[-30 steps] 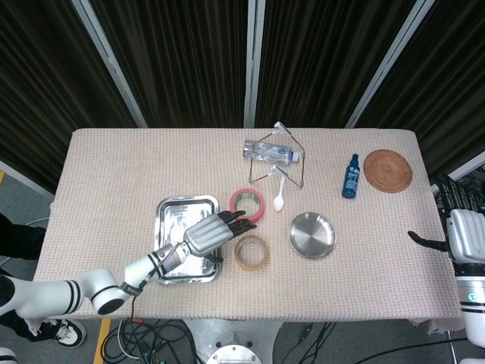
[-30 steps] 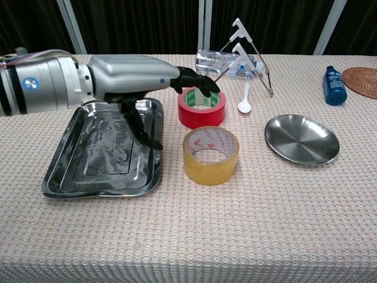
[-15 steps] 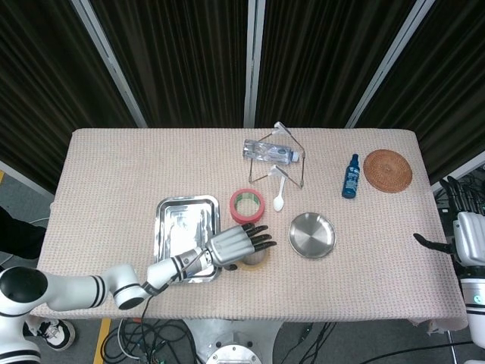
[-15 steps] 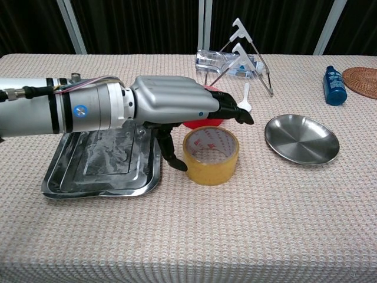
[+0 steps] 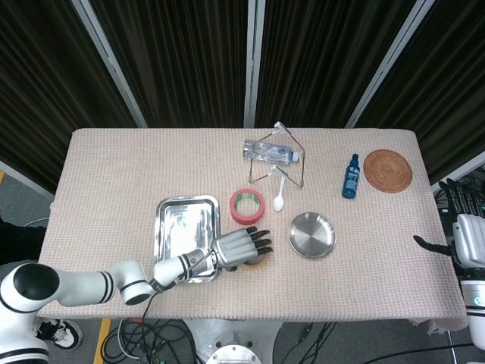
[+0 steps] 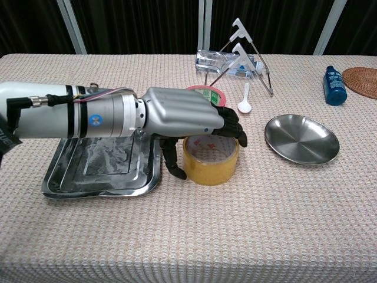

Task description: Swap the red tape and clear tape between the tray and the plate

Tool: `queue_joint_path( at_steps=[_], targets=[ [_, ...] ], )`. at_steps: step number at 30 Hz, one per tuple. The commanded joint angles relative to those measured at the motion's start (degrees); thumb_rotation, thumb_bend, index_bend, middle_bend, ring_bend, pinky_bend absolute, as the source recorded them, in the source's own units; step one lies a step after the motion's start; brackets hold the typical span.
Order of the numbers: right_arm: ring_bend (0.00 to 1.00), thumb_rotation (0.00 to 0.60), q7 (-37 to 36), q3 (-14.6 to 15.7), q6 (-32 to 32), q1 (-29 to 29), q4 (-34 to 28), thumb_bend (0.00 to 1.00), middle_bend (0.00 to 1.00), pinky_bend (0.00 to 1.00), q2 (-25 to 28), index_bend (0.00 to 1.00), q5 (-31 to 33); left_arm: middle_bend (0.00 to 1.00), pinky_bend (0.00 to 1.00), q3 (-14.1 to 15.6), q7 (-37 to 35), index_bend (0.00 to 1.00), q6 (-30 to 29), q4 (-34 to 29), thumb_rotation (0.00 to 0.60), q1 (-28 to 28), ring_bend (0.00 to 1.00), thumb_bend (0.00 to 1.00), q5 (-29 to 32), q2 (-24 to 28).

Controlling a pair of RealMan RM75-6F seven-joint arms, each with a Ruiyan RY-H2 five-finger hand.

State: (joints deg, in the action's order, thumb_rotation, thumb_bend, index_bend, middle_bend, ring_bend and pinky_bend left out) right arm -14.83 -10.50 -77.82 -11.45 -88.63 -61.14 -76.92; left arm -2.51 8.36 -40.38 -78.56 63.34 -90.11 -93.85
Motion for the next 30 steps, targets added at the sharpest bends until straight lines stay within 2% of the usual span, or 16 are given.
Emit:
queue_joint_path(
  at_steps=[1,7,12,17,21,26,30],
  targets=[
    [0.0,0.6,-0.1,0.0,0.0,0.1,0.0,0.0,0.0,0.0,0.0,0.0,0.0,0.14,0.2,0.3,-0.1,0.18,-0.3,0.6,0.6,0.0,0.0,0.12,-0.3,-0.5],
    [0.0,0.6,-0.3,0.0,0.0,0.2,-0.1,0.0,0.0,0.0,0.1,0.0,-0.2,0.24,0.27,0.4,0.0,0.27,-2.5,1.1,0.6,-0.7,0.09,0.17,-0.8,-1.1],
    [0.0,0.6,-0.1,0.0,0.0,0.3,-0.3,0.0,0.0,0.0,0.1,0.0,-0.3,0.31,0.3,0.2,0.6,0.32,-5.2,-1.4,0.6,-1.6,0.15,0.22,-1.4,0.6],
    [0.0,0.6,0.6,-0.1,0.0,0.1,-0.9,0.0,0.0,0.0,0.3,0.0,-0.6,0.32,0.31,0.2,3.3,0.33,-10.3,-7.8,0.6,-4.9,0.15,0.22,-1.2,6.3],
    [0.0,0.6,1.5,-0.1,0.3,-0.3,-1.7,0.0,0.0,0.0,0.2,0.0,-0.7,0.32,0.31,0.6,5.1,0.33,-13.5,-10.9,0.6,-8.9,0.15,0.22,1.7,11.9],
    [0.0,0.6,3.1,-0.2,0.4,-0.8,-3.0,0.0,0.0,0.0,0.1,0.0,-1.0,0.32,0.31,2.7,3.8,0.33,-14.4,-10.8,0.6,-13.1,0.15,0.22,5.0,16.1],
    [0.0,0.6,4.3,-0.4,0.8,-1.2,-4.0,0.0,0.0,0.0,0.0,0.0,-0.9,0.32,0.31,4.6,1.3,0.32,-14.6,-7.8,0.6,-15.7,0.15,0.22,5.4,15.3]
  ],
)
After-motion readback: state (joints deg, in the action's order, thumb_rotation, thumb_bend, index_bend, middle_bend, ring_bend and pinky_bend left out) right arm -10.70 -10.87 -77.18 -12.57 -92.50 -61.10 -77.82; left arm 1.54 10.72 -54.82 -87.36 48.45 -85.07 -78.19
